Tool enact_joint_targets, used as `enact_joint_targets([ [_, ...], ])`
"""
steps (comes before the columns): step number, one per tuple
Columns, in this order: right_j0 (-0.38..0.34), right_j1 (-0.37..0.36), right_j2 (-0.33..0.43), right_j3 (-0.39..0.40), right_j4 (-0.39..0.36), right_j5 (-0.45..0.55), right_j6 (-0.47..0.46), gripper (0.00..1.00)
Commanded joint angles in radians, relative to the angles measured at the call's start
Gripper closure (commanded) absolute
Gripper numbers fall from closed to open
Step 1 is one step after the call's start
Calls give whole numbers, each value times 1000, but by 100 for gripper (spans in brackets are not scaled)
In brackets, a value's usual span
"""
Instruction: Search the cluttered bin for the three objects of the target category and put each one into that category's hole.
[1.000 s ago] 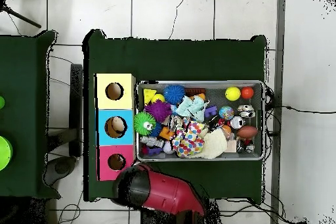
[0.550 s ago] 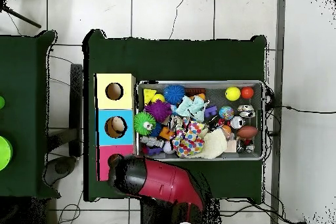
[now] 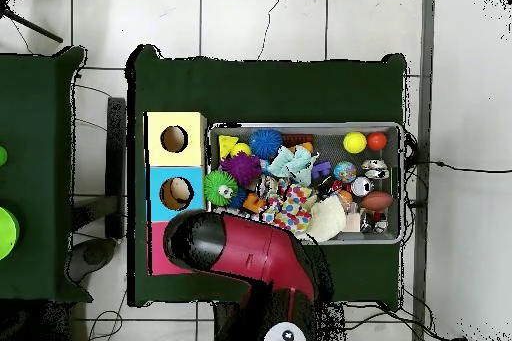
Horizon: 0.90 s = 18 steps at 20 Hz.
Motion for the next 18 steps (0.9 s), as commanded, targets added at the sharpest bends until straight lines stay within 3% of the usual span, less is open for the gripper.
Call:
enact_joint_targets([
  [1, -35, 80, 58, -91, 72, -27, 226, 100],
  [6, -2, 117, 45, -161, 102, 20, 272, 100],
  [11, 8, 182, 54, -204, 138, -8, 291, 100],
  [18, 82, 183, 10, -257, 178, 111, 373, 100],
])
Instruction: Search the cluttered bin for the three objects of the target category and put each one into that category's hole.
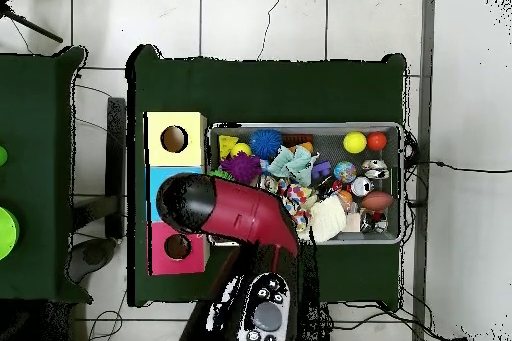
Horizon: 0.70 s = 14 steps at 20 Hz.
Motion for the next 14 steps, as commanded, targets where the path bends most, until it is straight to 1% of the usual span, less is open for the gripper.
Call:
enact_joint_targets([
  [1, 49, 42, 6, -98, 69, 126, 363, 100],
  [4, 60, 26, -3, -89, 79, 155, 373, 100],
  [8, 70, -7, -5, -49, 93, 171, 377, 100],
  [10, 74, -20, -8, -10, 94, 142, 369, 100],
  [14, 44, -43, 6, 93, 92, 55, 310, 100],
])
